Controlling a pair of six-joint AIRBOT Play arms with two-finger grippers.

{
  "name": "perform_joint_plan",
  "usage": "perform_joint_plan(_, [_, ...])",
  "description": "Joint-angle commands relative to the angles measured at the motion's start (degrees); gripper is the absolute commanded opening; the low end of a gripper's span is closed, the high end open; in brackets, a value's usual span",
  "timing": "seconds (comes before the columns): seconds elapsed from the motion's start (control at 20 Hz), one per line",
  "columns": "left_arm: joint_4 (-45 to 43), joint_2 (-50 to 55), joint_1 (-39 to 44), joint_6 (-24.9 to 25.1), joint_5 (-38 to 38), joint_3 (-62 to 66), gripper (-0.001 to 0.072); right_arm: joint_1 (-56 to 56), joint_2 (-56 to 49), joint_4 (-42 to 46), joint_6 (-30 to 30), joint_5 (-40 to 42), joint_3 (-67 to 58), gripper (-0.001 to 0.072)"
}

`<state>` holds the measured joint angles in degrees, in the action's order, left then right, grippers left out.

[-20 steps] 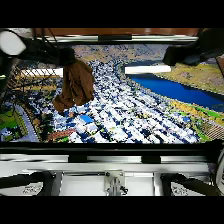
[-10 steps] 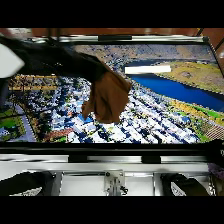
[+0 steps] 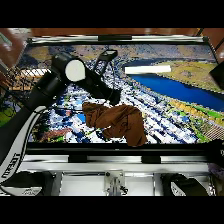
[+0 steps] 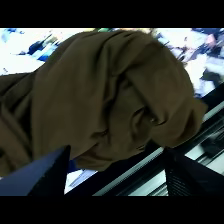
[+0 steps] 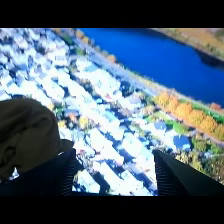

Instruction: Fold the shirts.

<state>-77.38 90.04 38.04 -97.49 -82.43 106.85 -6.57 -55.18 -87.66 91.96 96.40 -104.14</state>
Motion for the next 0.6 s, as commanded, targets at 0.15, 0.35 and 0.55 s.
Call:
perform_joint_plan(0.15, [-4.98, -8.72, -13.44, 1.16, -5.79, -16.90, 0.0720, -0.04, 0.11, -0.37, 2.82, -4.39, 24.90, 0.0592])
perform_joint_plan(0.35, [5.64, -12.31, -18.51, 1.25, 6.84, -36.57, 0.0720, -0.04, -0.02, -8.15, 2.54, -11.39, 35.93, 0.0592])
perform_joint_plan(0.55, [11.43, -9.81, -19.45, 1.20, 20.33, -45.07, 0.0714, -0.04, -3.65, -15.19, 1.81, -15.93, 37.07, 0.0592])
